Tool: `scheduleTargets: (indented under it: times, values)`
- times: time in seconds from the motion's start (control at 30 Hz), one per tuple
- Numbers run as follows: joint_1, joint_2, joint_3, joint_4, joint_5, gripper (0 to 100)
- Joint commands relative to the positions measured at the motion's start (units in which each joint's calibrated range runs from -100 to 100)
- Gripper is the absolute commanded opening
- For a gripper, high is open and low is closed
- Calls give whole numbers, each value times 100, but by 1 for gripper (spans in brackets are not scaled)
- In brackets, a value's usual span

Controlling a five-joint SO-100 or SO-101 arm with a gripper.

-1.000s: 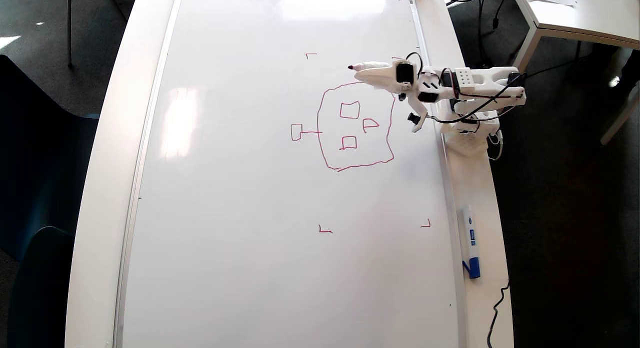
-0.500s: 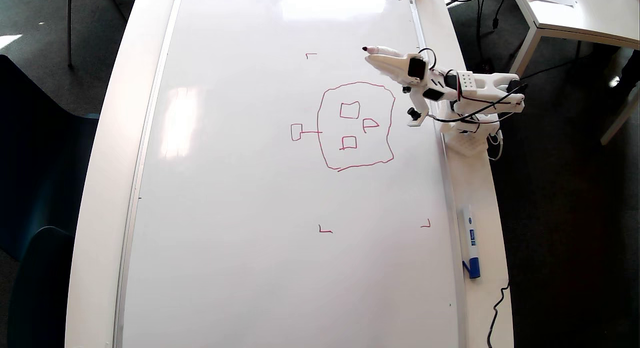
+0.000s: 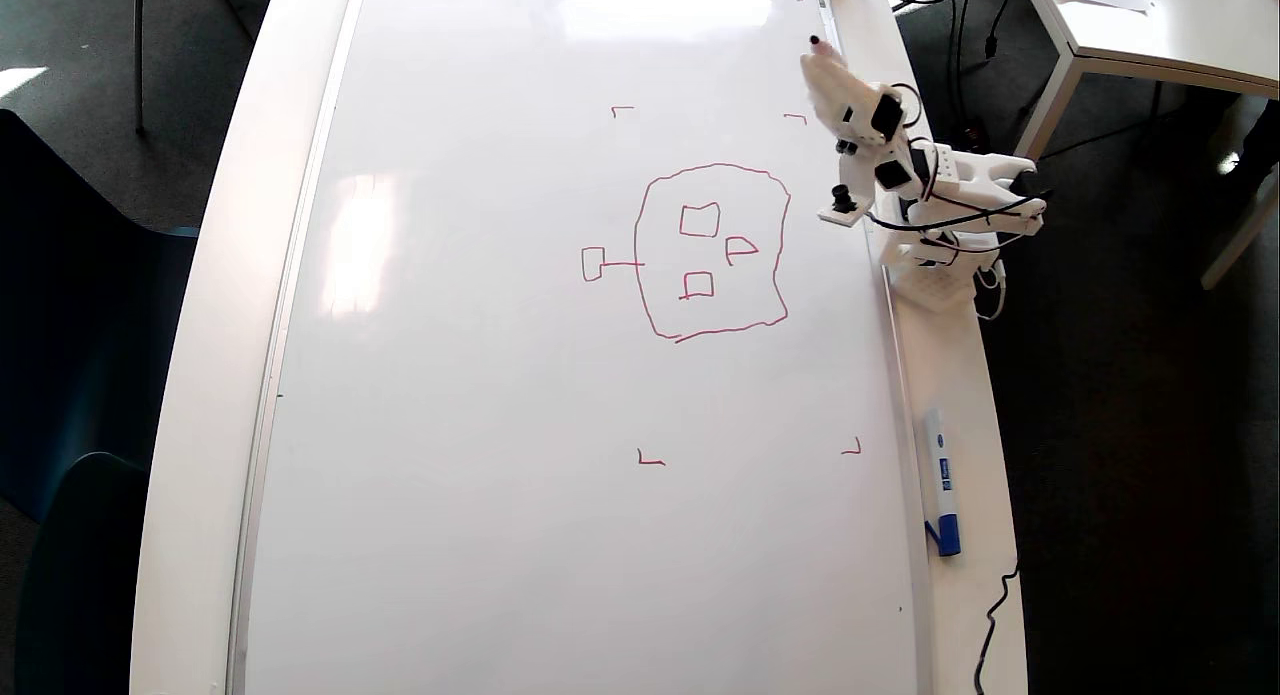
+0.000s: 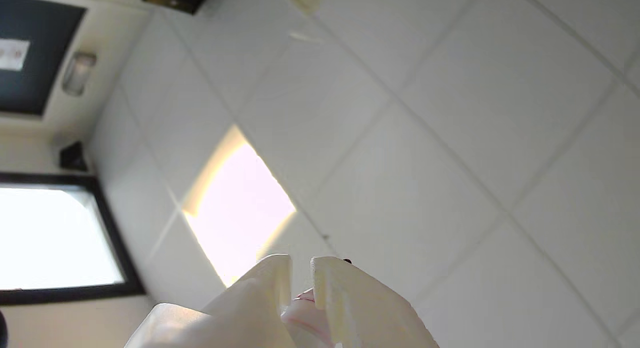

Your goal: Draw on a whiteboard a robot head using a pen attached to the gripper

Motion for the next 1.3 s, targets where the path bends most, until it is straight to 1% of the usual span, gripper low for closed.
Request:
scheduleTargets:
  times: [0.0, 0.03, 0.17, 0.2, 0.27, 0.3, 0.33, 0.37, 0.53, 0.67, 0.77, 0.8, 0.87, 1.07, 1.27]
  values:
    - [43, -68, 37, -1060, 270, 1]
    - [51, -68, 37, -1433, 393, 1]
    - [-8, -77, 37, -2354, 388, 1]
    - [-60, -77, 37, -2841, 275, 1]
    - [-134, -77, 37, -3241, -30, 1]
    - [-156, -77, 37, -3475, -234, 1]
    - [-119, -77, 37, -3814, -604, 1]
    - [-104, -77, 37, -3953, -765, 1]
    - [-104, -77, 37, -4831, -1097, 1]
    - [-104, -77, 37, -5222, -1371, 1]
    - [-104, -85, 37, -5369, -1596, 1]
    - [-97, -85, 46, -5421, -1757, 1]
    - [-97, -177, 46, -5421, -1864, 1]
    - [-97, -697, 0, -5421, -1875, 1]
    - [-97, -848, 0, -5421, -1864, 1]
